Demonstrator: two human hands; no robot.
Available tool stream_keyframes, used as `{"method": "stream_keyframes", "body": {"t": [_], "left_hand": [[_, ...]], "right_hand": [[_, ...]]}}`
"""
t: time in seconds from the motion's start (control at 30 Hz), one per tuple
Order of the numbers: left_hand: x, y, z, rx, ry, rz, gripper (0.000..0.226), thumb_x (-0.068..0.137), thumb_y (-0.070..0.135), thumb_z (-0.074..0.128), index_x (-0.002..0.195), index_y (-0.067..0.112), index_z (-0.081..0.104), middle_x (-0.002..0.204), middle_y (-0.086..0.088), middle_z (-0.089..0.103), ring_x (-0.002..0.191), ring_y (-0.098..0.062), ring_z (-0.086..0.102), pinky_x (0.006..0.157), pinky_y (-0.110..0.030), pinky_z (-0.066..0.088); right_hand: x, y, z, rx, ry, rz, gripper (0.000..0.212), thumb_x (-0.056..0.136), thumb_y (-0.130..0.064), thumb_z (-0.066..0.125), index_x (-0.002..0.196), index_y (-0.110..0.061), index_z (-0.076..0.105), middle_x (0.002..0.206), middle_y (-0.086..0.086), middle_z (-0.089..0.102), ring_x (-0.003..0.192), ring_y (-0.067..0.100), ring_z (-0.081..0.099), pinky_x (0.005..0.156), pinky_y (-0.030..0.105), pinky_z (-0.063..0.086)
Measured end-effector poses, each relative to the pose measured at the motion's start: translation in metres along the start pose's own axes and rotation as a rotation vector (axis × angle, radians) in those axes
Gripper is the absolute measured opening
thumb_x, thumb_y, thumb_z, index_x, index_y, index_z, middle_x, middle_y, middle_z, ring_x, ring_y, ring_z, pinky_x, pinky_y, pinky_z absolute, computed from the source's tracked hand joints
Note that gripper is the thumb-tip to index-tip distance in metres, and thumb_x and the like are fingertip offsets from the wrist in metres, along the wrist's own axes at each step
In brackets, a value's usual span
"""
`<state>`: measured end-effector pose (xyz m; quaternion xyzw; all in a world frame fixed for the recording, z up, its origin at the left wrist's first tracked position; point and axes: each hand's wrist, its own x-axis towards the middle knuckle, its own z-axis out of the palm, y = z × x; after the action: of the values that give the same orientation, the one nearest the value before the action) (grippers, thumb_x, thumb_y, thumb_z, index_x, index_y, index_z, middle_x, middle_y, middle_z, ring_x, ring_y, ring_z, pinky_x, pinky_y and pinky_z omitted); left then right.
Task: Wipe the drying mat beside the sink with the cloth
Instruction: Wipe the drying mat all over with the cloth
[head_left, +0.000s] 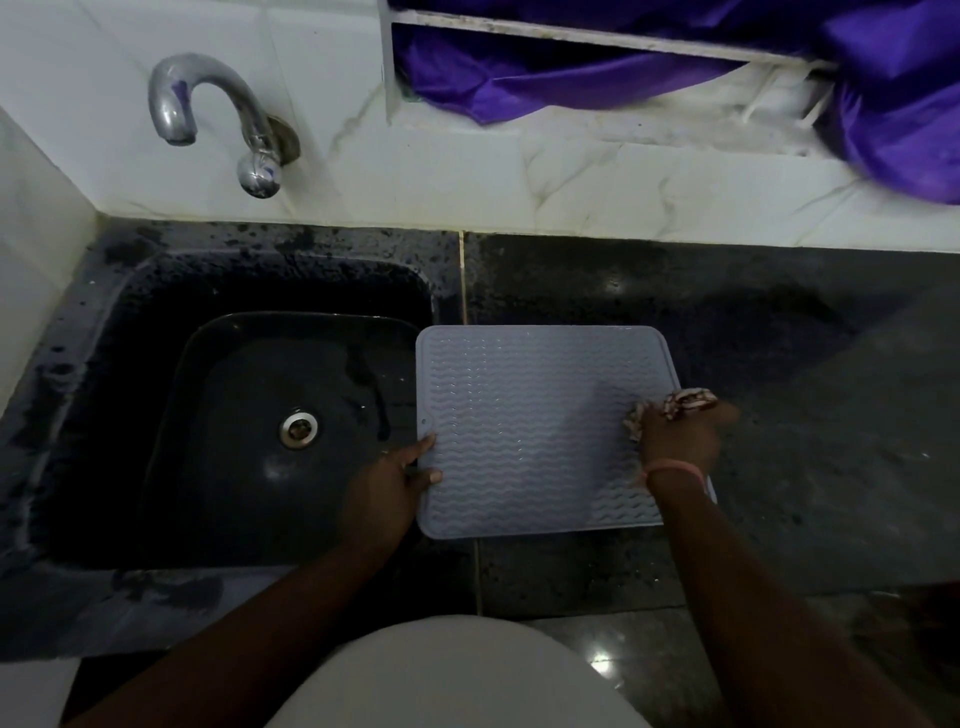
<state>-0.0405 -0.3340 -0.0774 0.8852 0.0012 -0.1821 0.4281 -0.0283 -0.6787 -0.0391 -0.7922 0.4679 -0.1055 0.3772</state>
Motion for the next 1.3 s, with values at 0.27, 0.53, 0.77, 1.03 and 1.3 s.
{"method": "stream_keyframes", "body": {"t": [0.27, 0.53, 0.77, 1.03, 1.3], "left_hand": [[0.002, 0.004, -0.001, -0.048, 0.019, -0.021, 0.053, 0.089, 0.032, 0.073, 0.139, 0.032, 0.057, 0.131, 0.004, 0.067, 0.118, -0.008, 0.061, 0.097, -0.026, 0.045], [0.001, 0.005, -0.003, -0.062, -0.019, -0.038, 0.053, 0.089, 0.032, 0.072, 0.139, 0.035, 0.056, 0.126, 0.009, 0.068, 0.109, 0.002, 0.062, 0.085, -0.016, 0.048], [0.005, 0.005, -0.008, 0.073, -0.052, 0.017, 0.043, 0.09, 0.038, 0.069, 0.132, 0.037, 0.062, 0.115, 0.013, 0.071, 0.09, 0.002, 0.063, 0.07, -0.015, 0.043], [0.001, 0.009, 0.0, 0.607, 0.04, 0.156, 0.044, 0.098, 0.032, 0.054, 0.141, 0.039, 0.051, 0.129, -0.003, 0.049, 0.109, -0.027, 0.055, 0.087, -0.036, 0.053], [-0.013, 0.02, 0.002, 0.668, 0.044, 0.152, 0.038, 0.103, 0.037, 0.042, 0.139, 0.036, 0.054, 0.128, -0.004, 0.051, 0.113, -0.028, 0.053, 0.086, -0.04, 0.054]], "right_hand": [[-0.053, -0.027, 0.036, -0.033, -0.085, -0.019, 0.094, 0.093, -0.025, 0.067, 0.157, 0.002, 0.003, 0.133, 0.025, 0.057, 0.117, 0.039, 0.059, 0.1, 0.04, 0.046], [-0.145, -0.055, 0.092, 0.011, -0.306, -0.172, 0.078, 0.088, -0.019, 0.07, 0.146, -0.005, 0.02, 0.119, 0.014, 0.062, 0.101, 0.026, 0.065, 0.083, 0.027, 0.057], [-0.145, -0.051, 0.103, 0.335, -0.615, -0.043, 0.064, 0.074, -0.021, 0.085, 0.119, -0.016, 0.04, 0.115, 0.007, 0.063, 0.099, 0.019, 0.065, 0.085, 0.031, 0.058], [-0.043, -0.005, 0.013, 0.331, -0.106, 0.048, 0.041, 0.085, -0.017, 0.079, 0.109, -0.008, 0.047, 0.095, 0.001, 0.061, 0.081, 0.01, 0.065, 0.082, 0.028, 0.057], [0.0, 0.036, -0.039, 0.213, 0.184, 0.052, 0.059, 0.076, -0.013, 0.085, 0.116, -0.008, 0.042, 0.095, 0.004, 0.058, 0.083, 0.021, 0.059, 0.066, 0.012, 0.04]]}}
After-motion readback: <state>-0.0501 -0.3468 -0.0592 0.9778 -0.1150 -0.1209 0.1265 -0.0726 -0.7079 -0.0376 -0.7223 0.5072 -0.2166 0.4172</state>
